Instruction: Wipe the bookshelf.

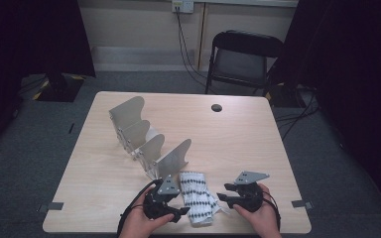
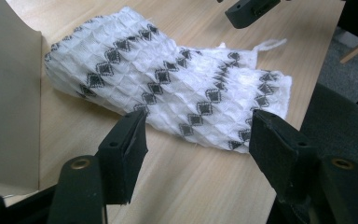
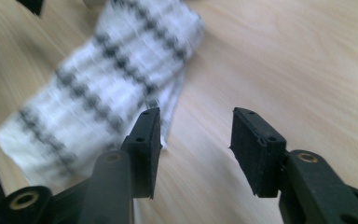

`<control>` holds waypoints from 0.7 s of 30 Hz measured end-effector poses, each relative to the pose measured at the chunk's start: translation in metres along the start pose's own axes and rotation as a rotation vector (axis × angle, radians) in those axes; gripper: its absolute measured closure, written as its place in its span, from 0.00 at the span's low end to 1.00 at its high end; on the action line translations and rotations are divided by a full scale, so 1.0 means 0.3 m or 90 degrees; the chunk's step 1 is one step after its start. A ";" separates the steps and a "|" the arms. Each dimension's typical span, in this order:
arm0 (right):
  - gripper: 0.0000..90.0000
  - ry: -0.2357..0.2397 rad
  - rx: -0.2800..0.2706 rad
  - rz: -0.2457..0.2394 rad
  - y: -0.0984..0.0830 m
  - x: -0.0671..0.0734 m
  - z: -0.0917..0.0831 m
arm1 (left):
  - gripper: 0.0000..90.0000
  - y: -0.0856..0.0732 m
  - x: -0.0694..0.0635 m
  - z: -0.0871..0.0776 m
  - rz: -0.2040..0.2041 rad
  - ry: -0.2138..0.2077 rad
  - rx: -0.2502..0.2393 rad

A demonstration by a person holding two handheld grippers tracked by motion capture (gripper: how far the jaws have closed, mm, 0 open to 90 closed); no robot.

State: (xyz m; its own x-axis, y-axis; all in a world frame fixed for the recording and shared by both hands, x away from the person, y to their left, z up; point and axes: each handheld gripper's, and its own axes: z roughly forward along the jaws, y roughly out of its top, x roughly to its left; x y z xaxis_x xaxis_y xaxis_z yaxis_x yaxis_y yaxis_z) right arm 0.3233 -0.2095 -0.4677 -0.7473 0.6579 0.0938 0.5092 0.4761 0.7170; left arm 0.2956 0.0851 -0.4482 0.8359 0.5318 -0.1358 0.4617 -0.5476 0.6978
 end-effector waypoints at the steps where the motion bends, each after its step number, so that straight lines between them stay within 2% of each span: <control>1: 0.60 -0.003 0.007 -0.003 -0.006 0.000 0.002 | 0.41 -0.002 0.003 0.003 -0.004 0.000 0.004; 6: 0.70 0.041 0.034 -0.042 -0.009 0.051 0.046 | 0.41 -0.007 0.011 0.005 -0.011 0.000 0.005; 12: 0.67 0.111 0.031 -0.065 0.029 0.151 0.112 | 0.41 -0.011 0.017 0.005 -0.013 0.003 0.007; 13: 0.65 0.110 0.031 -0.071 0.034 0.162 0.117 | 0.40 -0.010 0.020 0.004 -0.013 0.004 0.010; 14: 0.61 0.092 0.029 -0.068 0.037 0.162 0.116 | 0.40 -0.010 0.021 0.004 -0.019 0.004 0.009; 15: 0.57 0.077 0.024 -0.050 0.040 0.153 0.111 | 0.39 -0.010 0.021 0.006 -0.026 0.003 0.004; 16: 0.55 0.084 0.017 -0.028 0.041 0.134 0.102 | 0.39 -0.009 0.024 0.006 -0.023 0.002 0.010; 17: 0.52 0.071 0.003 -0.010 0.036 0.105 0.083 | 0.39 -0.008 0.022 0.010 -0.026 0.003 0.008; 19: 0.48 0.021 0.001 -0.013 0.020 0.057 0.051 | 0.39 -0.006 0.022 0.021 -0.034 -0.007 0.005; 21: 0.44 -0.015 -0.005 -0.002 0.000 0.004 0.022 | 0.39 0.001 0.022 0.036 -0.041 -0.007 0.008</control>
State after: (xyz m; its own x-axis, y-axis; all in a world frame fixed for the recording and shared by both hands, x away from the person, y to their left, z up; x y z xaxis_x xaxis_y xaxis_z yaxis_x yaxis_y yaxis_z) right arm 0.3253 -0.2048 -0.4721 -0.7384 0.6701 0.0758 0.5040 0.4737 0.7222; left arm 0.3044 0.0815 -0.4564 0.8073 0.5591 -0.1888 0.5189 -0.5203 0.6783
